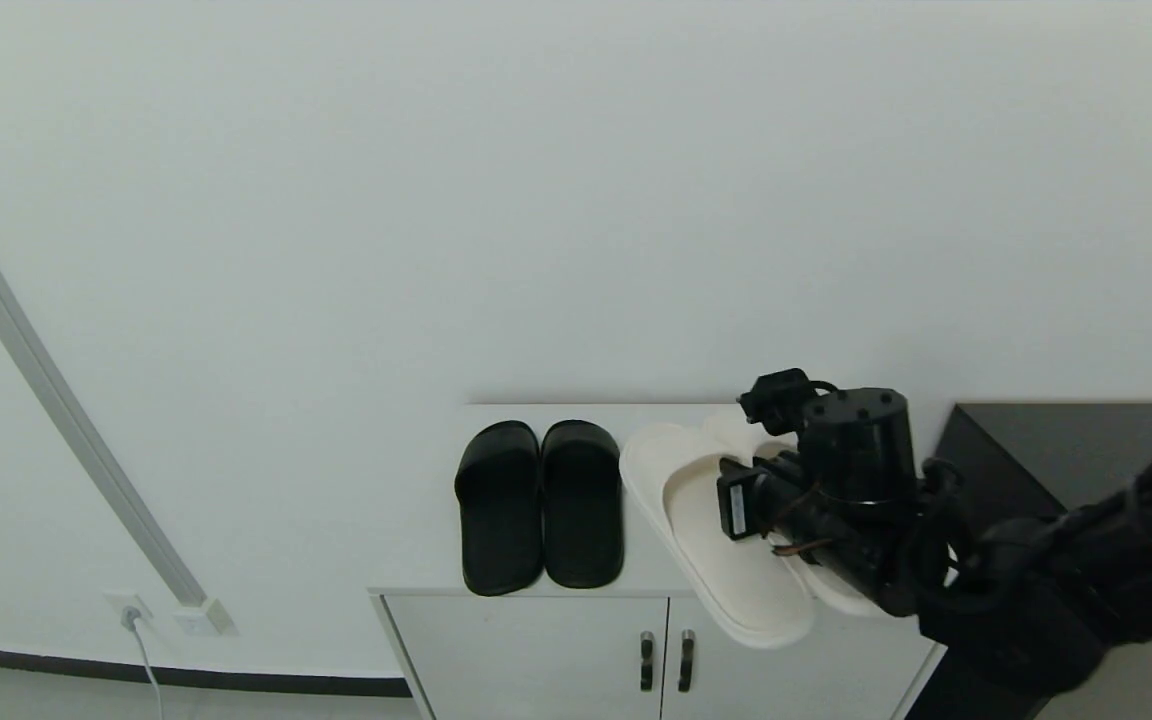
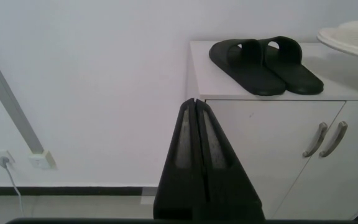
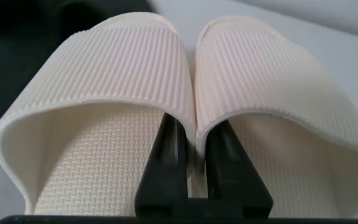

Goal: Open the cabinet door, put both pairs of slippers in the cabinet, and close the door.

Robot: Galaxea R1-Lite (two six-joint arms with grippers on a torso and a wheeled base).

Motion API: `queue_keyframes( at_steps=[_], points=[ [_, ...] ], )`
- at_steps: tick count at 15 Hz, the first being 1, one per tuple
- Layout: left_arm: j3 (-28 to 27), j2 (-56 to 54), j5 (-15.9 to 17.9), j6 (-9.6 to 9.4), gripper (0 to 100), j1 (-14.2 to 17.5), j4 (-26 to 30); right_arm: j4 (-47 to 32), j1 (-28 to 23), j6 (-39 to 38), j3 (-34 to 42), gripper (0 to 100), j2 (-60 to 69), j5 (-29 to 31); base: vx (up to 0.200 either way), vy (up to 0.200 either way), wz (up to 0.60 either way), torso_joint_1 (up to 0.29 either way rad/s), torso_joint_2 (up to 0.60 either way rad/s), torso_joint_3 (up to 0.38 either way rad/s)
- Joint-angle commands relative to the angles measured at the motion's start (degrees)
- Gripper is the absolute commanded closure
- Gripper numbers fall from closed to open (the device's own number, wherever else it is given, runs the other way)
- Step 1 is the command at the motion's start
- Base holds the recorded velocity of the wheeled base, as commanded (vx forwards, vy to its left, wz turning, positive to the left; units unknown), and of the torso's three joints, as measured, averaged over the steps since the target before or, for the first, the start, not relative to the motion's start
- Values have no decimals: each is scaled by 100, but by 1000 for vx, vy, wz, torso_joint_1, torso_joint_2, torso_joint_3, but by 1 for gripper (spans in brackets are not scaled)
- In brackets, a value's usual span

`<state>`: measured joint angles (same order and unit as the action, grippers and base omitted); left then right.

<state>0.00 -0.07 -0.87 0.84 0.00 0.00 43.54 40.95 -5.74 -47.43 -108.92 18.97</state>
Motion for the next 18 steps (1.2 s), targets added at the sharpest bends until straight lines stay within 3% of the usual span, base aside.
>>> queue_keyframes(
  at_steps=[1, 3, 5, 14, 18],
  points=[
    [0, 7, -1, 4, 100, 0, 0, 49, 212, 126, 1087, 100, 1286, -825, 0, 0, 0, 0, 0, 0],
    [0, 7, -1, 4, 100, 0, 0, 40, 221, 196, 1658, 100, 1875, -1818, 0, 0, 0, 0, 0, 0],
    [0, 7, 7, 4, 100, 0, 0, 14, 221, 196, 1957, 100, 2165, -2328, 0, 0, 0, 0, 0, 0],
    [0, 7, 7, 4, 100, 0, 0, -30, 221, 205, 2019, 100, 2059, -2345, 0, 0, 0, 0, 0, 0],
    [0, 7, 7, 4, 100, 0, 0, -30, 238, 214, 2063, 100, 2059, -2345, -200, 0, 0, 8, 6, 0]
  ],
)
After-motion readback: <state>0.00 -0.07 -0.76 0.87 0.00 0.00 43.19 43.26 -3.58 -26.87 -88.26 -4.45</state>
